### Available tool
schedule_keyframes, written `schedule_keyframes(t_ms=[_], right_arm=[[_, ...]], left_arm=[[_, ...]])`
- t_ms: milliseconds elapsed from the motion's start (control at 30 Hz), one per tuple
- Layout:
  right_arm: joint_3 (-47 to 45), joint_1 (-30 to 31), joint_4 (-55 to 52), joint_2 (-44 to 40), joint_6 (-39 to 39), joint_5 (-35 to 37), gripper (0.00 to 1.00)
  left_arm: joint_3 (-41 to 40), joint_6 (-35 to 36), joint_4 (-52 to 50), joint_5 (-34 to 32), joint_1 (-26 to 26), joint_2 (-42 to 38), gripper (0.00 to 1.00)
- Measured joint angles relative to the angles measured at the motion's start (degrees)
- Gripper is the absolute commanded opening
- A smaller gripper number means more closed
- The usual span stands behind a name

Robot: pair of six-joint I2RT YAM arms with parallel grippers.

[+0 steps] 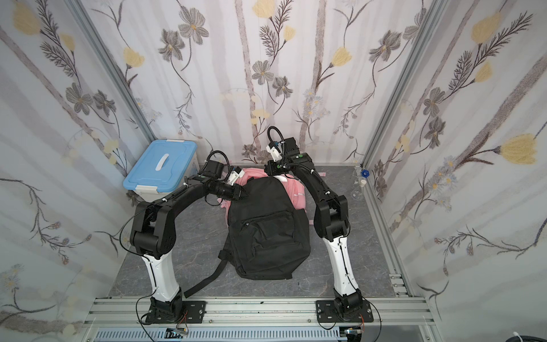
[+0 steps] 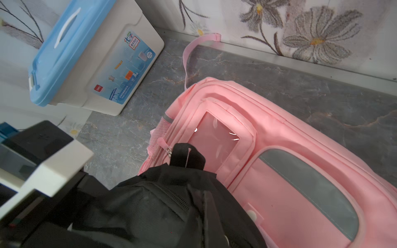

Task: Zip up the backpack
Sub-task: Zip the zipper on the backpack.

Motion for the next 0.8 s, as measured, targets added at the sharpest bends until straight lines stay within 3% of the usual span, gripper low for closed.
schedule_keyframes(t_ms=[167, 567, 800], right_arm=[[3.8, 0.3, -1.9, 1.2, 0.0, -0.3, 0.00], [5.6, 0.0, -3.3, 2.2, -0.4, -0.1, 0.00], [6.5, -0.2, -3.5, 2.3, -0.4, -1.1, 0.00]], left_arm=[[8.7, 0.7, -3.6, 1.0, 0.1, 3.1, 0.73], [32.6, 4.3, -15.4, 8.6, 0.3, 20.7, 0.76], [44.3, 7.7, -21.0, 10.9, 3.5, 24.3, 1.00]])
